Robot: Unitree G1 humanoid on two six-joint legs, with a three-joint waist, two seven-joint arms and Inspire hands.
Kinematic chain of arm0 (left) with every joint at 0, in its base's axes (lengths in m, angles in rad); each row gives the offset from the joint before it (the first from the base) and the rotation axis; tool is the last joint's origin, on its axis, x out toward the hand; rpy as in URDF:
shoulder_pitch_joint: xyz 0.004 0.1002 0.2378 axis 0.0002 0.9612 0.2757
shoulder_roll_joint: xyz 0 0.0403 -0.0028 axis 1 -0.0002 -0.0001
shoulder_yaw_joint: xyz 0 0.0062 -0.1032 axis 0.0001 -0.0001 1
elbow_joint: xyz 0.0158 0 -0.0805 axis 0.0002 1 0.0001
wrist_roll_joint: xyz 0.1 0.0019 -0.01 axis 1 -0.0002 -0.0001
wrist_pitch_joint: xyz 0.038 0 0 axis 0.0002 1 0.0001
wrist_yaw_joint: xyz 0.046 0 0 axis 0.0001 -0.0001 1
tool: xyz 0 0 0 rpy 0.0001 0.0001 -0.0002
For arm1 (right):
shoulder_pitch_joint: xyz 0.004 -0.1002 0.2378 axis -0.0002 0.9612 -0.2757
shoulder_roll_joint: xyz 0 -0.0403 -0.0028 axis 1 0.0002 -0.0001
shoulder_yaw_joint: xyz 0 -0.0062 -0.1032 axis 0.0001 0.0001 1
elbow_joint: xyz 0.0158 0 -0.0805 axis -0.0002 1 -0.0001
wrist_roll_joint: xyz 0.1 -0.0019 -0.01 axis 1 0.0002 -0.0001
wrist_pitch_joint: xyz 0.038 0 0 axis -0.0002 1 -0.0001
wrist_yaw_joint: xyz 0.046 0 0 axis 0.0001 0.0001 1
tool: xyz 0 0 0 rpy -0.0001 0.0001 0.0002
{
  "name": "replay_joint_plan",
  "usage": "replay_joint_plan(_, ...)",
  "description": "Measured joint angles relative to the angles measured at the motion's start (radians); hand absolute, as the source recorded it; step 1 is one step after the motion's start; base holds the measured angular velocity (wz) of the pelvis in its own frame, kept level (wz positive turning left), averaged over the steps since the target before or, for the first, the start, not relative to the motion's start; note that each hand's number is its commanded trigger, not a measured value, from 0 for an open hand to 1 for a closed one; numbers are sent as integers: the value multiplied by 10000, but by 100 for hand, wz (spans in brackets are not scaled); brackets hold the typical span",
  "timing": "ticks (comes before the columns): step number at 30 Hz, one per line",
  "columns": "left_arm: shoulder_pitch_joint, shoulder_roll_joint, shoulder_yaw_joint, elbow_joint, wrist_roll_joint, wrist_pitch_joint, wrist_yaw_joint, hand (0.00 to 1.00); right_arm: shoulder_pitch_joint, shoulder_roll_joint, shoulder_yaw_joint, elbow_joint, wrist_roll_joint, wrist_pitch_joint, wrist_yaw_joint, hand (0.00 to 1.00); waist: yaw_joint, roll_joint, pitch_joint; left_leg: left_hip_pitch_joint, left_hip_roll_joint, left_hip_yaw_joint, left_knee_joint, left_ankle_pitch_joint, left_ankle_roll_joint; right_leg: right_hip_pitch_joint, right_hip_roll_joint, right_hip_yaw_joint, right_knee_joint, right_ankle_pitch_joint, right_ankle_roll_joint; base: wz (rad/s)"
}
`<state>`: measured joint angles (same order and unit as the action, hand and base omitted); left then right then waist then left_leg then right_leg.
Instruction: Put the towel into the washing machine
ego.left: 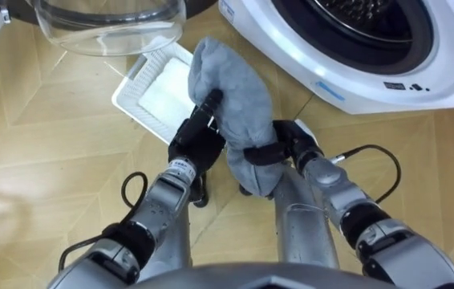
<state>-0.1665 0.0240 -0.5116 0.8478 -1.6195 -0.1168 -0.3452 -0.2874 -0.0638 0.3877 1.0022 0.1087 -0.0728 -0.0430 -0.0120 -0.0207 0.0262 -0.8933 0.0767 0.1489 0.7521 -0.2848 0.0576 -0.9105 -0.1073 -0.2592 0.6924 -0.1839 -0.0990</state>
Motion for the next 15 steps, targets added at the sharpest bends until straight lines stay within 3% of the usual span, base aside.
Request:
replay_joint_plan(8, 36, 37, 245, -222, 245, 117, -87, 0, 85, -21, -684, 76, 410, 12, -423, 100, 425, 24, 6, 8, 20, -46, -91, 2, -12, 80, 49, -63, -166, 6, 0, 1)
replay_joint_plan(12, 192, 262, 705, -218, 650, 263, 168, 0, 76, -43, -1394, 90, 1625, 16, -642, 100, 635, 79, 41, -17, -10, -52, -125, -1, -8, 50, 26, -59, -175, 0, 12, 0)
replay_joint_plan(15, 369, 537, 1179, -185, 1589, 279, 829, 0, -11, -377, -1733, 285, 3068, 83, -759, 100, 820, 95, 52, -19, -9, -52, -159, 4, -14, 49, 22, -76, -178, -4, 15, 0)
